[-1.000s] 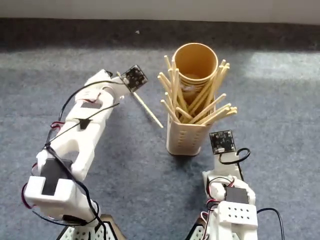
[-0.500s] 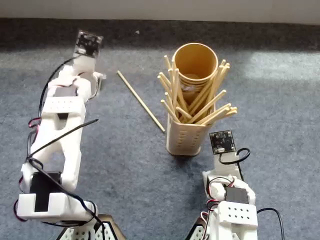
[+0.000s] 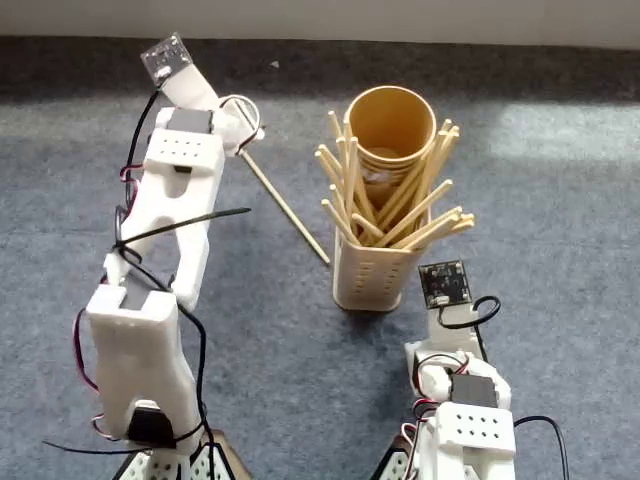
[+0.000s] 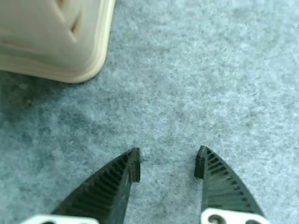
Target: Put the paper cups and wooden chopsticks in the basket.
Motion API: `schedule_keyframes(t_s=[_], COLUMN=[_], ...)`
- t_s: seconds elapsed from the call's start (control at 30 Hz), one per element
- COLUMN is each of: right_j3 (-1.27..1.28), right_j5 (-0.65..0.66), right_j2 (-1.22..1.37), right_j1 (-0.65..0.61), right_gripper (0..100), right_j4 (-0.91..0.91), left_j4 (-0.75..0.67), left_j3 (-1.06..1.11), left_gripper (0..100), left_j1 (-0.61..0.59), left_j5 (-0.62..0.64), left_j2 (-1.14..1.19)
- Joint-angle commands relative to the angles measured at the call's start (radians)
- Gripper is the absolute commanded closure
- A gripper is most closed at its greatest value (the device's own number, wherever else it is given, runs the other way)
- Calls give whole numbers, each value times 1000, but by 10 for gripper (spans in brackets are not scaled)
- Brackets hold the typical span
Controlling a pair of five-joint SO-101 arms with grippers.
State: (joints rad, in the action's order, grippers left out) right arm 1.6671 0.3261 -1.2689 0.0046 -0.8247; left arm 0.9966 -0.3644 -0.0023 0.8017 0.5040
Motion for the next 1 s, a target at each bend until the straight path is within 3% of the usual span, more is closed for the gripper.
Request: schedule_keyframes(t_s=[0.0,0.4,0.47,0.53,0.57,0.77,0.87,0.97], right_j3=[68,68,68,68,68,68,68,68], right_j5=[12,12,12,12,12,12,12,12], right_j2=[-2,-2,-2,-2,-2,-2,-2,-2], right_j1=[-8,-8,-8,-8,-8,-8,-8,-8], right_gripper=[796,796,796,796,796,796,796,796], right_j4=[12,10,10,10,10,10,10,10], left_j4=[49,272,322,377,404,537,598,601], left_j3=[-193,-670,-739,-814,-849,-1087,-1305,-1299], left_gripper=[768,771,816,941,1000,995,995,995], left_j1=[21,38,38,31,27,-18,-27,-22], left_j5=[38,37,38,38,37,-69,-137,-226], left_j2=[176,619,668,700,711,723,711,565])
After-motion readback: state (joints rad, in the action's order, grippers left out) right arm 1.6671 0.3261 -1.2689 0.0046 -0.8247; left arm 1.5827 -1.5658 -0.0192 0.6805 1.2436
